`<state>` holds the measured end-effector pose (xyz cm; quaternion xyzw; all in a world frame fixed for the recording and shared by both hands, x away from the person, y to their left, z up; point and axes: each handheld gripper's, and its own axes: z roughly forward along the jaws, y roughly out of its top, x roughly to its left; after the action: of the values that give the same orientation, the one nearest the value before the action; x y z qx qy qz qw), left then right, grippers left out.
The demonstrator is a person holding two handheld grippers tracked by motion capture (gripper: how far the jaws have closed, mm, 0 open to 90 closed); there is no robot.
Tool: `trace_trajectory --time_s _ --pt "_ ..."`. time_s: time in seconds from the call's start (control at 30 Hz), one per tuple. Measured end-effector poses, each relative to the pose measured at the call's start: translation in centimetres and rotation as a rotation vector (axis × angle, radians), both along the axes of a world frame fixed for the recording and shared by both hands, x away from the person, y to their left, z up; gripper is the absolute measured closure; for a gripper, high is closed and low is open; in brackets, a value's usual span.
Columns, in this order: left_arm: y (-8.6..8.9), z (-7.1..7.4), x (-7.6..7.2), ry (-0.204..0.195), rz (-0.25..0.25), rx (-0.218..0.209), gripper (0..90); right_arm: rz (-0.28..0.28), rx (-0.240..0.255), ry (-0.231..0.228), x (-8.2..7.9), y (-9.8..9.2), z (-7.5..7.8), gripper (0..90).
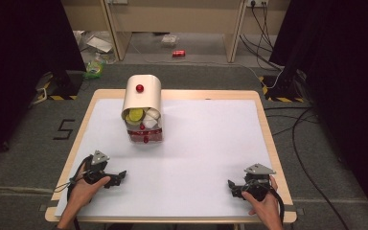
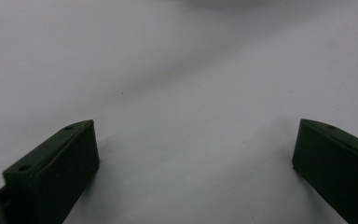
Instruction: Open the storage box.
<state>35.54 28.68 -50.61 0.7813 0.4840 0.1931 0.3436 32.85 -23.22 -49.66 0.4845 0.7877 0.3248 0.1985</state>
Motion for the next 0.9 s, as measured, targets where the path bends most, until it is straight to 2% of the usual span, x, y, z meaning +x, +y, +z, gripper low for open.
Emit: trace_trajectory --time_s 0.3,0.4,0.43,0.47,0.5,0.53,0.67,0.73,0.77,0.8,0.9 --pt "0.2 0.1 -0.1 -0.003 0.001 -0.012 1.1 0.000 -0.002 -0.003 0.0 0.0 0.0 5.7" --pt "0.4 0.2 -0.2 -0.013 -0.004 -0.014 5.8 0.001 -0.002 -0.004 0.0 0.0 0.0 5.7" --pt "0.3 0.2 -0.3 -0.024 -0.021 -0.011 5.8 0.001 -0.002 -0.004 0.0 0.0 0.0 5.7" --pt "0.3 0.4 -0.5 -0.031 -0.039 -0.012 14.6 0.002 -0.002 -0.004 0.0 0.0 0.0 5.7" --pt "0.2 0.4 -0.6 -0.035 -0.051 -0.014 16.4 0.002 -0.002 -0.004 0.0 0.0 0.0 5.7" --pt "0.1 0.4 -0.6 -0.038 -0.059 -0.010 14.3 0.002 -0.002 -0.004 0.0 0.0 0.0 5.7" --pt "0.0 0.4 -0.7 -0.044 -0.071 -0.005 15.2 0.000 -0.002 -0.003 0.0 0.0 0.0 5.7" --pt "0.0 0.6 -0.8 -0.051 -0.072 -0.011 15.3 0.000 -0.002 -0.003 0.0 0.0 0.0 5.7" --pt "0.0 1.1 -0.9 -0.067 -0.076 0.006 15.4 0.001 -0.004 -0.005 0.0 0.0 0.0 5.7" --pt "0.0 1.1 -0.9 -0.067 -0.076 0.006 15.4 0.001 -0.004 -0.005 0.0 0.0 0.0 5.7" --pt "0.0 2.3 -1.2 -0.100 -0.081 0.000 15.3 0.000 -0.003 -0.004 0.0 0.0 0.0 5.7"
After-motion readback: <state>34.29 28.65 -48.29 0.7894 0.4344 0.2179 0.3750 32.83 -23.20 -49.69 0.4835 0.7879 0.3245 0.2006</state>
